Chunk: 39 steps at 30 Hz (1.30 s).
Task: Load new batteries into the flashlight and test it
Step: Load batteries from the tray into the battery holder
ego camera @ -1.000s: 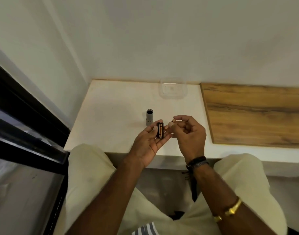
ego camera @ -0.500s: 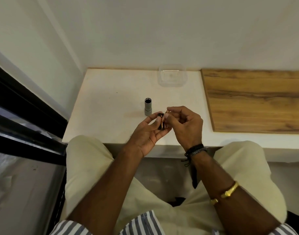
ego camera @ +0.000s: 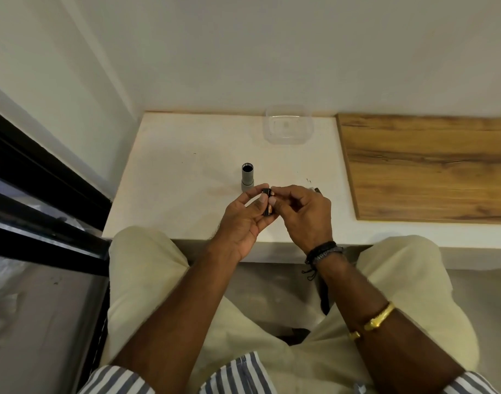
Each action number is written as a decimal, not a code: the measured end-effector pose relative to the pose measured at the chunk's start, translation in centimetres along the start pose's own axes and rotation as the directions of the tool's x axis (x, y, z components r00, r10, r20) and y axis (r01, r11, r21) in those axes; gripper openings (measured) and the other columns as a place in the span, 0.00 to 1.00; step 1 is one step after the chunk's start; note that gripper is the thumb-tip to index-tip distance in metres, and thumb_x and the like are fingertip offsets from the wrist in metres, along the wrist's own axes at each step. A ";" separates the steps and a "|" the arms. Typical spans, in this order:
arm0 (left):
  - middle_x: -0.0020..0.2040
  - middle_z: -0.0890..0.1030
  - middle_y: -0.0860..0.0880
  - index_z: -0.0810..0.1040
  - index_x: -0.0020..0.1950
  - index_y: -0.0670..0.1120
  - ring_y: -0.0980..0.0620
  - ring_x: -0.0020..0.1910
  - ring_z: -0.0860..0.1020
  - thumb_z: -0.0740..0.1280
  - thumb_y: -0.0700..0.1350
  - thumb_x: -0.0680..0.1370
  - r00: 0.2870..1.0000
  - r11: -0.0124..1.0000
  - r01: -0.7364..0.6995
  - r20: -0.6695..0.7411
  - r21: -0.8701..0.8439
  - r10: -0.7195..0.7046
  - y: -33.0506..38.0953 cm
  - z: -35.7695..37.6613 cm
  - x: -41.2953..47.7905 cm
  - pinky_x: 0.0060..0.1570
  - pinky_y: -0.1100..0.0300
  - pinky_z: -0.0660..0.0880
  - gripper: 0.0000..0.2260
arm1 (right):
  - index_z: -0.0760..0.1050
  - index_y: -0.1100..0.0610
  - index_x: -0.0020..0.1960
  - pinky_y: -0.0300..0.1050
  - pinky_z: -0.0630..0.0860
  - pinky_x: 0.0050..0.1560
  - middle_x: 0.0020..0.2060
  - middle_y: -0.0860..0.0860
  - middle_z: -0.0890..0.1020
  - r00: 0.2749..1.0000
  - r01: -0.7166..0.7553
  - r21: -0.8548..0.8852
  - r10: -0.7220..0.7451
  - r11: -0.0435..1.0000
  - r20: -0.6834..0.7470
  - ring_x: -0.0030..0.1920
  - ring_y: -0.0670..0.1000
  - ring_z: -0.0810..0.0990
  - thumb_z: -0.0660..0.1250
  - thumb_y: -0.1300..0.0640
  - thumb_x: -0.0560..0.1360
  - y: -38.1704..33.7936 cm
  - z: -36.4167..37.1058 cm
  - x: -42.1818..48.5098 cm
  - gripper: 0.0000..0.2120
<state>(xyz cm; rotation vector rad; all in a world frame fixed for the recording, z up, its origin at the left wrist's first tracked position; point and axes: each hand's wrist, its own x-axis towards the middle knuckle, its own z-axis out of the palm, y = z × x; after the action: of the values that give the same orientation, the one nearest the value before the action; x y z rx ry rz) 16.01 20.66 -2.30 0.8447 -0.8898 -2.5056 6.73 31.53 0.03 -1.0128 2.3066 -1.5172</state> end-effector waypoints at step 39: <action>0.52 0.86 0.41 0.80 0.59 0.41 0.43 0.51 0.86 0.71 0.45 0.79 0.946 0.913 -0.185 -0.184 0.364 0.266 1.3 0.6 0.4 0.51 0.52 0.83 0.11 | 0.78 0.50 0.58 0.42 0.84 0.48 0.45 0.46 0.85 0.990 -0.118 0.205 0.100 0.972 0.099 0.48 0.47 0.86 0.74 0.60 0.75 0.7 1.0 0.6 0.14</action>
<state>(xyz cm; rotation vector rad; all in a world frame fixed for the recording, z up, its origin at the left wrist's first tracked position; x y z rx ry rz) 15.46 19.76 -1.27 1.0462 -1.2829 -2.0326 6.48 30.62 -0.94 -0.8649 2.0546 -1.5975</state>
